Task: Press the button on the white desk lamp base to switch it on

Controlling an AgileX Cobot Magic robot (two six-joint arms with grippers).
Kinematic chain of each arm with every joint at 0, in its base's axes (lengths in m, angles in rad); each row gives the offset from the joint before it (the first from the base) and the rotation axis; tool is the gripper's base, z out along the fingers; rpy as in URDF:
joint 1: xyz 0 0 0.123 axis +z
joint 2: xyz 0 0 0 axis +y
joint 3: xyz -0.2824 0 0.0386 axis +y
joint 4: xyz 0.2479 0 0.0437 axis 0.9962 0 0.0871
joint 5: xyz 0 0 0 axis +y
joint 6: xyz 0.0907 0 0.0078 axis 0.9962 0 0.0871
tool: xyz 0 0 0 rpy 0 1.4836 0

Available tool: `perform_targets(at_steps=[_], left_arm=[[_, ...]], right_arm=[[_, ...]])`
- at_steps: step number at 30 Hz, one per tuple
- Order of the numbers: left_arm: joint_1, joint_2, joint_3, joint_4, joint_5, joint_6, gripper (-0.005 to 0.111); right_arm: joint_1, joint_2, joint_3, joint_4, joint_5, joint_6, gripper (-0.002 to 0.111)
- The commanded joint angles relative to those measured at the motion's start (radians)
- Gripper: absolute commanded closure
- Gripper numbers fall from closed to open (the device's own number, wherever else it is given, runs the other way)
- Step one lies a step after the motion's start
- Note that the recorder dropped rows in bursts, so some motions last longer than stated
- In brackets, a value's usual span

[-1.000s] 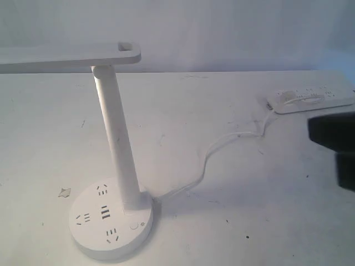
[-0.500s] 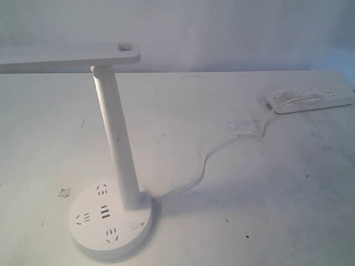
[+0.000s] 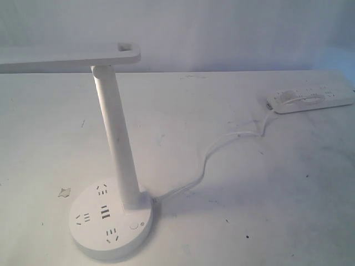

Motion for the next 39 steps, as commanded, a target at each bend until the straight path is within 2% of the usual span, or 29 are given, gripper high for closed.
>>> perform_targets(at_steps=[1,15,39], left_arm=[[-0.008,-0.003,0.002,-0.002,0.002,-0.001,0.107],[-0.008,-0.003,0.002,-0.002,0.002,-0.001,0.107],[-0.008,-0.003,0.002,-0.002,0.002,-0.001,0.107]], right_arm=[[-0.061,-0.002,0.052,-0.016,-0.022,-0.006,0.108],[-0.073,-0.002,0.254,-0.019,-0.020,-0.007,0.108],[-0.073,-0.002,0.254,-0.020,-0.048,-0.007,0.108]])
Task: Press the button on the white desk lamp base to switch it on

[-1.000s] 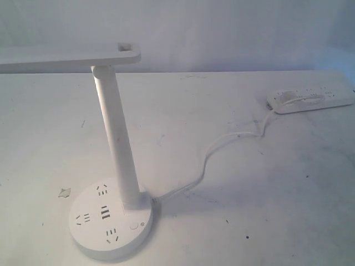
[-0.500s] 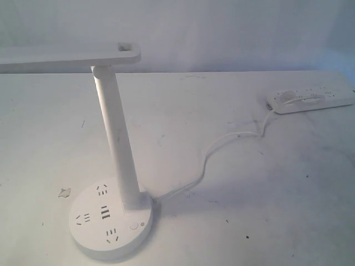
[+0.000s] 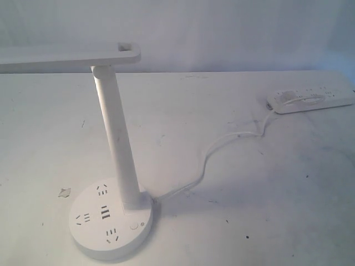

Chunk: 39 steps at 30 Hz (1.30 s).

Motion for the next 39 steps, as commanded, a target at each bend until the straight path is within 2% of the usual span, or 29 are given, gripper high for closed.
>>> perform_targets(at_steps=[1,6,9,20,30,39], left_arm=[[-0.008,-0.003,0.002,-0.002,0.002,-0.001,0.107],[-0.008,-0.003,0.002,-0.002,0.002,-0.001,0.107],[-0.008,-0.003,0.002,-0.002,0.002,-0.001,0.107],[-0.008,-0.003,0.002,-0.002,0.002,-0.001,0.107],[-0.008,-0.003,0.002,-0.002,0.002,-0.001,0.107],[-0.008,-0.003,0.002,-0.002,0.002,-0.001,0.107]], right_arm=[[-0.005,-0.004,0.005,0.049,-0.028,-0.012,0.108],[-0.005,-0.004,0.005,0.245,-0.038,-0.244,0.108],[-0.005,-0.004,0.005,0.271,-0.043,-0.326,0.108],[-0.012,-0.004,0.005,0.294,-0.043,-0.341,0.108],[-0.118,-0.004,0.005,0.340,-0.043,-0.345,0.108],[-0.149,-0.004,0.005,0.348,-0.043,-0.345,0.108]])
